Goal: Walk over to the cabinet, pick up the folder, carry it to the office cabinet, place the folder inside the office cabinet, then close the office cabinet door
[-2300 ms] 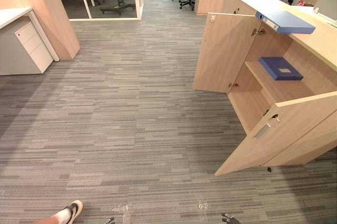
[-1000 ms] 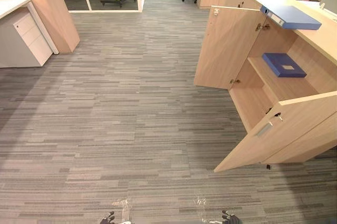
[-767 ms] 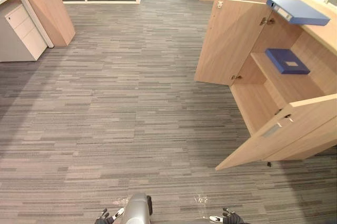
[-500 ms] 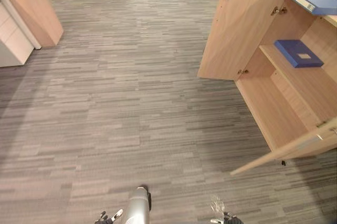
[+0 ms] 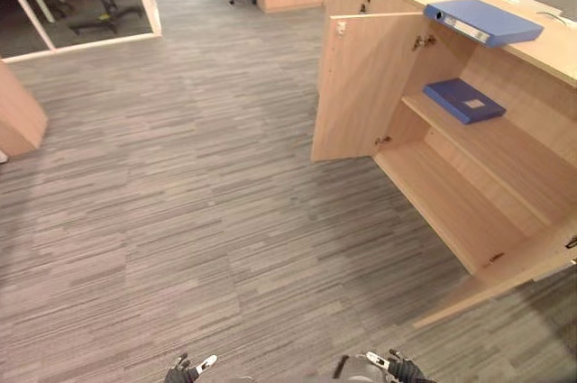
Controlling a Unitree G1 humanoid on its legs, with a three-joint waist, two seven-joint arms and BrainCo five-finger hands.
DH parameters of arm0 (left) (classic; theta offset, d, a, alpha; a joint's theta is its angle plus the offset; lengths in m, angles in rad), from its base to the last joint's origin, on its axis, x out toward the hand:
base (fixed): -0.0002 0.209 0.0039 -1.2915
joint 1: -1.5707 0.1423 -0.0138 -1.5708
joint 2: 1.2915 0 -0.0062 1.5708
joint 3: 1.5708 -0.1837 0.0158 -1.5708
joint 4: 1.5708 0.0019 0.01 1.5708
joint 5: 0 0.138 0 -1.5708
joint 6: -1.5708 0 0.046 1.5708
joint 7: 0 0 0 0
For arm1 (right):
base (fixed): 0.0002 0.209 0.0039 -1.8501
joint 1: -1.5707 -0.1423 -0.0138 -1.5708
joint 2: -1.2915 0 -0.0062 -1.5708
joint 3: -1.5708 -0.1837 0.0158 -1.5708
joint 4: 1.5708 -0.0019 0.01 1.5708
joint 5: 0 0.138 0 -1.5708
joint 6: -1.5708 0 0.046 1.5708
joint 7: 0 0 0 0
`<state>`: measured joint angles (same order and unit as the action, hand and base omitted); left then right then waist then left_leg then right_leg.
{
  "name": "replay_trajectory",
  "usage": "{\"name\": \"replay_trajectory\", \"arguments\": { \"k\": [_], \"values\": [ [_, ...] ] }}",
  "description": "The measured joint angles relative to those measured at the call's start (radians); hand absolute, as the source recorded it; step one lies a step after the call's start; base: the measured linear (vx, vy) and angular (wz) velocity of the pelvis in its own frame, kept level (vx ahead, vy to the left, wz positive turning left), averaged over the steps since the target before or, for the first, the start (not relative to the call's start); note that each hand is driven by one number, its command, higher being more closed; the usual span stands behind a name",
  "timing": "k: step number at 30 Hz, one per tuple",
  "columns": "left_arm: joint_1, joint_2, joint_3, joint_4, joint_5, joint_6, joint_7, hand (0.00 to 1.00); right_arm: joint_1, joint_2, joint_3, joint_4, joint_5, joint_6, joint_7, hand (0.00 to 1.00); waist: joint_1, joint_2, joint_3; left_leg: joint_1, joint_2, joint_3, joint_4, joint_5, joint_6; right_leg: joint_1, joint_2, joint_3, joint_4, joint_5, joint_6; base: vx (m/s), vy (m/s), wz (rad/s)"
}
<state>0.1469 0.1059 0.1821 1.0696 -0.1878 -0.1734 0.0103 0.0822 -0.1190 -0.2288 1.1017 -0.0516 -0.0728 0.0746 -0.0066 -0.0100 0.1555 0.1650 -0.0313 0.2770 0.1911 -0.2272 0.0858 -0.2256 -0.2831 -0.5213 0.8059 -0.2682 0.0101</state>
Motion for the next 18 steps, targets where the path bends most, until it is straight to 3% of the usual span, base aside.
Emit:
{"name": "replay_trajectory", "arguments": {
  "k": [2,4,5,6,7,8,10,12,14,16,18],
  "values": [
    [-0.009,0.004,0.0,0.0,0.012,0.005,0.0,0.0,0.008,0.008,-0.001,-0.018,0.012,-0.007,0.0,0.0,-0.003,-0.008,0.012,0.032,0.016,0.021,-0.01,-0.022,-0.034,-0.035,0.021,-0.043,-0.045,0.005,-0.008,0.15,-0.141,-0.42],
    [-0.022,0.011,0.007,0.0,0.039,0.01,-0.001,0.0,0.035,0.026,-0.013,-0.026,0.015,-0.009,-0.002,0.0,-0.004,-0.029,0.002,0.071,0.029,0.032,-0.009,-0.071,-0.07,-0.046,0.016,-0.063,-0.118,0.034,-0.056,0.25,-0.204,-0.17],
    [-0.024,0.011,0.012,0.0,0.04,0.011,-0.002,0.0,0.047,0.032,-0.016,-0.025,0.015,-0.009,-0.003,0.0,-0.004,-0.039,-0.004,0.081,0.031,0.032,-0.008,-0.083,-0.081,-0.038,0.012,-0.063,-0.141,0.037,-0.06,0.38,-0.232,-0.07],
    [-0.027,0.003,0.036,0.002,0.046,0.016,-0.008,0.0,0.066,0.045,-0.031,-0.022,0.016,-0.007,-0.004,0.0,-0.006,-0.043,-0.019,0.106,0.049,0.031,0.0,-0.115,-0.109,-0.016,0.03,-0.064,-0.163,0.0,-0.09,0.44,-0.254,0.02],
    [-0.023,-0.019,0.056,0.001,0.069,0.022,-0.014,0.0,0.081,0.046,-0.056,-0.018,0.018,-0.003,-0.003,0.0,-0.019,-0.012,-0.039,0.106,0.096,0.032,0.043,-0.135,-0.127,0.011,0.08,-0.083,-0.18,-0.035,-0.07,0.47,-0.257,0.03],
    [-0.025,-0.03,0.068,0.0,0.074,0.024,-0.019,0.0,0.086,0.046,-0.064,-0.018,0.017,0.0,-0.004,0.0,-0.027,-0.004,-0.048,0.089,0.121,0.034,0.092,-0.142,-0.137,0.021,0.104,-0.088,-0.193,-0.049,-0.071,0.5,-0.288,-0.05],
    [-0.046,-0.056,0.129,-0.002,0.099,0.031,-0.029,0.0,0.095,0.048,-0.065,-0.02,0.013,0.012,-0.001,0.0,-0.032,-0.002,-0.055,-0.023,0.214,0.018,0.389,-0.135,-0.144,0.071,0.179,-0.086,-0.258,-0.061,-0.088,0.44,-0.271,-0.32],
    [-0.044,-0.081,0.223,-0.025,0.109,0.039,-0.033,0.0,0.101,0.055,-0.095,-0.016,0.01,0.017,0.001,0.0,-0.02,0.0,-0.057,-0.185,0.324,-0.031,0.836,-0.071,-0.157,0.16,0.286,-0.034,-0.345,-0.069,-0.102,0.45,-0.217,-0.86],
    [-0.047,-0.079,0.261,-0.042,0.108,0.043,-0.033,0.0,0.095,0.056,-0.099,-0.006,0.01,0.03,0.003,0.0,0.0,-0.007,-0.056,-0.301,0.326,-0.044,0.984,-0.076,-0.15,0.242,0.319,0.05,-0.402,-0.073,-0.11,0.54,-0.045,-1.23],
    [-0.047,-0.082,0.269,-0.054,0.103,0.041,-0.033,0.0,0.081,0.054,-0.098,-0.005,0.009,0.035,0.003,0.0,0.003,-0.013,-0.048,-0.354,0.311,-0.046,0.965,-0.088,-0.13,0.278,0.317,0.101,-0.428,-0.073,-0.109,0.42,0.047,-1.01],
    [-0.046,-0.081,0.282,-0.06,0.099,0.036,-0.021,0.0,0.049,0.048,-0.091,0.0,0.007,0.037,0.0,0.0,0.015,-0.007,-0.043,-0.436,0.287,-0.081,0.834,-0.104,-0.115,0.34,0.31,0.207,-0.475,-0.064,-0.091,0.35,0.14,-1.28]
  ]
}}
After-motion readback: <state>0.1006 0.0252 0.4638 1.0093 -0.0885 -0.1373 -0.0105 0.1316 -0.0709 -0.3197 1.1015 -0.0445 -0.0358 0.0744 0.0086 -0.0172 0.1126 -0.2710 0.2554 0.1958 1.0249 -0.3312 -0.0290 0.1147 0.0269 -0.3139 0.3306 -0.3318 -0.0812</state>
